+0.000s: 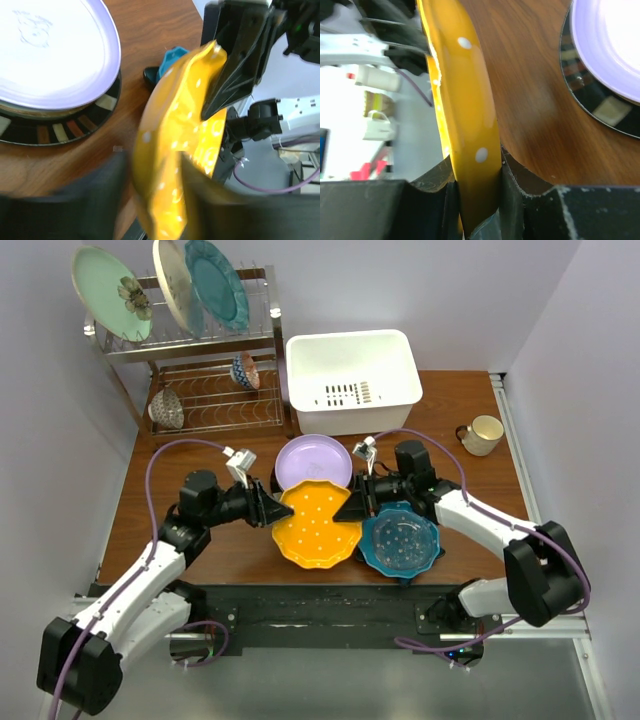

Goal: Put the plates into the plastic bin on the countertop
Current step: Place the plate in the plastic bin.

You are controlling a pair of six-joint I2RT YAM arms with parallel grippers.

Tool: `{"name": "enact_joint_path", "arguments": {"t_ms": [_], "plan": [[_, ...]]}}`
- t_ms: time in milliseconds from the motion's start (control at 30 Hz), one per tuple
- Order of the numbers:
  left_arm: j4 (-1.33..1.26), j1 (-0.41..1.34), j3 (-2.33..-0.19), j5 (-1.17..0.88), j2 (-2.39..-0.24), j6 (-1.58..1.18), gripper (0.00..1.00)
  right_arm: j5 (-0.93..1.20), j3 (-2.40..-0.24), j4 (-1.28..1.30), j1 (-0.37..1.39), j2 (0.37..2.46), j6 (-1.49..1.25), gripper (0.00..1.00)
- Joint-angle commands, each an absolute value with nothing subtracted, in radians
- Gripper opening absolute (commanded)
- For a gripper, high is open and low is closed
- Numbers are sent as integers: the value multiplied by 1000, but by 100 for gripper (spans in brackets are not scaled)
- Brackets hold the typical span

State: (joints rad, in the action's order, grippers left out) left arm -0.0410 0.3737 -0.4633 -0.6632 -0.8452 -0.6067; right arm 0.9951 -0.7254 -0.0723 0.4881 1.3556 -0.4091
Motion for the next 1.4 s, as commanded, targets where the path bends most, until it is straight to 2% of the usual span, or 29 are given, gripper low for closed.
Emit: {"name": "enact_joint_path", "arguments": {"t_ms": [0,33,133,467,567,1000,1367], "plan": [[-3,374,-580,-534,-799,-560,67,971,-735,-67,505,1316,-377,0],[53,376,-586,-496,-795,-551,76,969,-735,-67,505,1315,-379,0],[156,376,-618,-335,-775,-520,83,962,-736,-63,503,1310,-380,0],[435,376,-712,153,-810,-512,87,894,-758,-3,505,1278,-370,0],[482,377,-721,215,-848,-520,88,852,-773,37,505,1264,-370,0],[387,376,-722,137,-995,-486,88,669,-871,107,505,1200,-413,0],[347,376,-719,103,-1034,-471,88,589,-1086,169,502,1313,-437,0]]}}
